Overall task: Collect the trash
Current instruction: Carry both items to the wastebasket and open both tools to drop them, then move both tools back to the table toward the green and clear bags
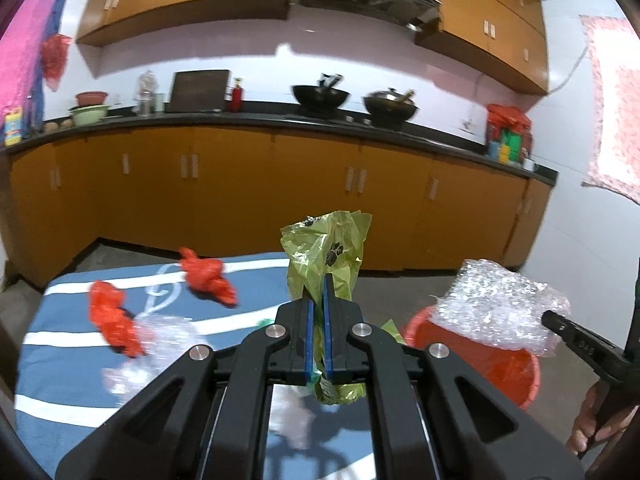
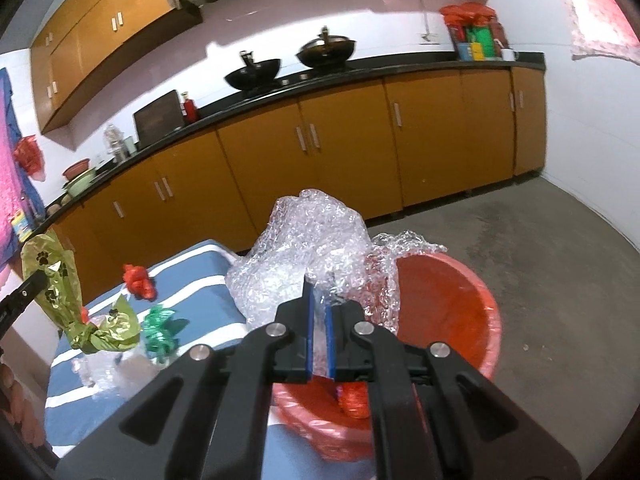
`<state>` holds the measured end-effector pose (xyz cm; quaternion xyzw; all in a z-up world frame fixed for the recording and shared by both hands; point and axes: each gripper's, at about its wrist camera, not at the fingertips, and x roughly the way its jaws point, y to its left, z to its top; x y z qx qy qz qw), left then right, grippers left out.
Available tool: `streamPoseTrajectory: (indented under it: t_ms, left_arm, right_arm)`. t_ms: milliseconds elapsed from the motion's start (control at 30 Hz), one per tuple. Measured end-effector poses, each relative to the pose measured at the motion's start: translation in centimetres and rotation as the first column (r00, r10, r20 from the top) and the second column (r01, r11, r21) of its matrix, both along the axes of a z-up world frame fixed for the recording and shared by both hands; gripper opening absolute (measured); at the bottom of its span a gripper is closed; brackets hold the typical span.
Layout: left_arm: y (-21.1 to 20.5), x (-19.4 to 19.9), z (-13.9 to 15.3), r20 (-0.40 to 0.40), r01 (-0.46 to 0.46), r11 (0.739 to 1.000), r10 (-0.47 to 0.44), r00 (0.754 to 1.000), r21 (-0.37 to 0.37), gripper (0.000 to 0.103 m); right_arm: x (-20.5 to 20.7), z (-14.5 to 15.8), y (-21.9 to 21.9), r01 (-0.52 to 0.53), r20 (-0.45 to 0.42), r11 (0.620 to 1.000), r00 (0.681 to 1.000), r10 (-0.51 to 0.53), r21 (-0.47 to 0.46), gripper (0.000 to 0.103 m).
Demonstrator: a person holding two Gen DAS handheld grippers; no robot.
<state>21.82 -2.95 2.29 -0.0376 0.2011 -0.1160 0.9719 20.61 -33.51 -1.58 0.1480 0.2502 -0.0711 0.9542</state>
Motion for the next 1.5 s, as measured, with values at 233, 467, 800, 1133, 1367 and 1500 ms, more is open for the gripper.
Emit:
streamPoseTrajectory:
  t_ms: [233, 467, 800, 1133, 1367, 1500]
  left_arm:
    - [-6.2, 1.4, -1.6, -0.030, 0.106, 0.994, -0.106, 0.994, 0.020, 0.004]
    - [-11.2, 3.1, -3.5, -0.071, 0.192, 0.981, -0.189, 0.979, 0.027, 0.004]
    - [-15.8, 4.9, -6.1, -0.126, 0.275, 0.961, -0.268, 0.955, 0.040, 0.006]
    - [-14.5, 5.5, -7.1, -0.151, 0.238, 0.971, -0.230, 0.961, 0.033, 0.043]
    - [-11.7, 5.6, -6.6, -0.151, 0.171, 0.985, -0.166, 0.974, 0.020, 0.043]
    - [-9.8, 4.8, -6.2, -0.134, 0.143, 0.989, -0.138, 0.981, 0.024, 0.043]
  right_arm:
    - [-0.1, -1.7, -3.5, 0.081, -0.032, 0.997, 0.996, -0.081, -0.014, 0.006]
    - [0.5, -3.7, -6.1, 0.127, -0.073, 0.992, 0.989, -0.127, -0.002, 0.006]
    - [2.4, -5.3, -7.1, 0.110, -0.096, 0.994, 0.990, -0.108, 0.018, 0.011]
    - [1.0, -6.4, -8.1, 0.152, -0.107, 0.988, 0.983, -0.149, 0.026, 0.031]
    - [1.0, -5.5, -6.8, 0.135, -0.094, 0.991, 0.987, -0.133, 0.016, 0.031]
    - [1.6, -4.9, -5.1, 0.093, -0.093, 0.996, 0.991, -0.092, 0.010, 0.031]
